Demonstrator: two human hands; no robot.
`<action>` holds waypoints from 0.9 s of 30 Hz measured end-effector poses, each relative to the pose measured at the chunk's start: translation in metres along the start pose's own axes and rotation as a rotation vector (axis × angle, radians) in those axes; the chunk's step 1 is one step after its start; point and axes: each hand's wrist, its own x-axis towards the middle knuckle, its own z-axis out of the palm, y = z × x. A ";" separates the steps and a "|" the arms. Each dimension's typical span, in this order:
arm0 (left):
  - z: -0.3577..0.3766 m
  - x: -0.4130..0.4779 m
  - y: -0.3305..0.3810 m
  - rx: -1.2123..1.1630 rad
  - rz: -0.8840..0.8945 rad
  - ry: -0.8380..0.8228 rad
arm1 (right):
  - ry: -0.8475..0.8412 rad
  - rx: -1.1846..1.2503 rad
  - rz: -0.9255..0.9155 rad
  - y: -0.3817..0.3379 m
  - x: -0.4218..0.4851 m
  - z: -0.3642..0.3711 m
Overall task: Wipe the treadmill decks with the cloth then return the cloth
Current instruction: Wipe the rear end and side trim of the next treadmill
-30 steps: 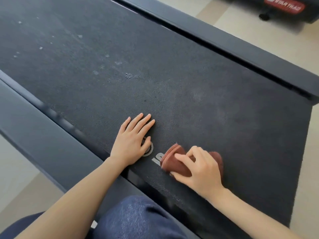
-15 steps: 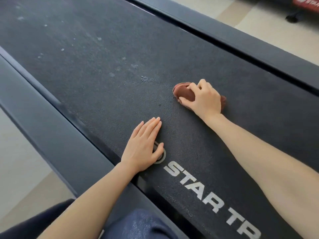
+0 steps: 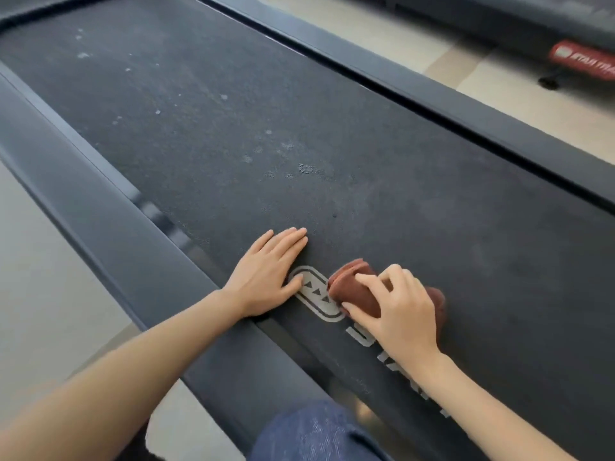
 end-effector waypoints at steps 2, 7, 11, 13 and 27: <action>-0.009 -0.001 -0.037 0.022 -0.096 0.007 | -0.015 0.021 -0.049 -0.013 -0.020 -0.001; -0.011 0.004 -0.065 0.042 -0.061 -0.049 | 0.050 0.007 -0.172 -0.004 0.019 0.015; -0.002 0.003 -0.071 0.009 -0.024 -0.004 | 0.094 -0.121 0.071 0.014 0.099 0.039; -0.002 0.004 -0.072 0.005 -0.014 0.005 | 0.104 -0.203 0.310 0.021 0.136 0.050; -0.006 0.007 -0.095 -0.027 0.183 0.009 | 0.133 -0.200 0.276 -0.098 0.035 0.039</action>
